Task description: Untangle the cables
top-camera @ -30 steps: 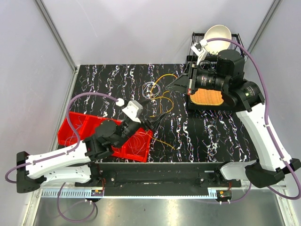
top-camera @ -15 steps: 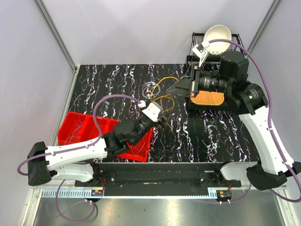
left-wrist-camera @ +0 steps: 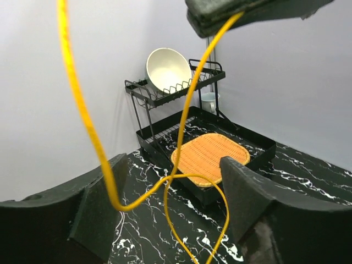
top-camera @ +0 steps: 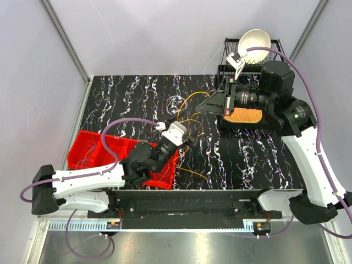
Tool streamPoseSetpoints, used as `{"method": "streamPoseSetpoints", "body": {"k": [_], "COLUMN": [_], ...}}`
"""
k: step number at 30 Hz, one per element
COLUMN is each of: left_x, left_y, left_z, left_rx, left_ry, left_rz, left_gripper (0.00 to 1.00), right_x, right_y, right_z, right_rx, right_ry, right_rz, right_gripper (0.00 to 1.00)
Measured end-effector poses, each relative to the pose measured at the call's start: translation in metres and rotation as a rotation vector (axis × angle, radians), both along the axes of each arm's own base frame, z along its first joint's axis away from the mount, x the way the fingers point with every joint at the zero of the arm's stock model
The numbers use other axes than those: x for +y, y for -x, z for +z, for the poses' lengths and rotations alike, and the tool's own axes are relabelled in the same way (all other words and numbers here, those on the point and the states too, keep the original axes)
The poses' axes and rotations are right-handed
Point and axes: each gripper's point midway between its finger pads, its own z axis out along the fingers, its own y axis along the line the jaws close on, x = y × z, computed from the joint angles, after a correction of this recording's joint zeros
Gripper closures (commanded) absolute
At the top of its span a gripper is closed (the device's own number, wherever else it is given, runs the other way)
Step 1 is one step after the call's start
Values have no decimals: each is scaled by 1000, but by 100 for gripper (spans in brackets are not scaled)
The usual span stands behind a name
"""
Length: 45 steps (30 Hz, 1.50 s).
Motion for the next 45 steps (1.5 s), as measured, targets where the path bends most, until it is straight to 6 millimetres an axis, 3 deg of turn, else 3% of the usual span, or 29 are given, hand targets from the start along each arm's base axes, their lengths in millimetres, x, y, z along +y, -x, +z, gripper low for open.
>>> {"method": "streamPoseSetpoints", "body": {"k": [1,3,4,6,7,9,10,12,15,17,18,24,29,37,45], "left_x": [0,1,2,3,4,5,6,8,13,21,27,79,146,238,295], "left_y": [0,-1,-1,-1,-2,-2,-2,-4,-7,-9,-11,-16,-31,-37,-37], "left_z": [1,2,3,6,7,9,10,11,10,9,9,39,57,67,70], "left_rx": [-4,-8,-10,-17,-21,-25,-23,-13,20,49,64,114,160,219,256], "left_ry": [1,3,5,12,16,22,24,27,25,7,-2,-7,8,37,17], "left_rz": [3,8,14,19,23,31,35,50,82,114,137,275,458,695,909], "left_gripper": [48,62,78,97,100,100,100,100,100,100,100,100,100,100,100], "right_x": [0,0,0,1,1,1,1,1,2,1,1,1,1,1,3], "right_y": [0,0,0,0,0,1,2,2,1,-1,-3,-18,-27,-33,-36], "right_z": [0,0,-1,-3,-4,-5,-5,-5,-6,-9,-11,-30,-48,-64,-81], "right_rx": [0,1,3,9,14,23,25,28,37,40,44,71,109,146,191], "right_ry": [0,0,1,3,4,4,3,3,2,7,10,45,76,100,113], "right_rz": [0,0,0,4,7,14,17,16,11,-1,-8,-75,-113,-136,-139], "right_gripper": [100,100,100,100,100,94,76,65,40,15,12,9,9,9,9]}}
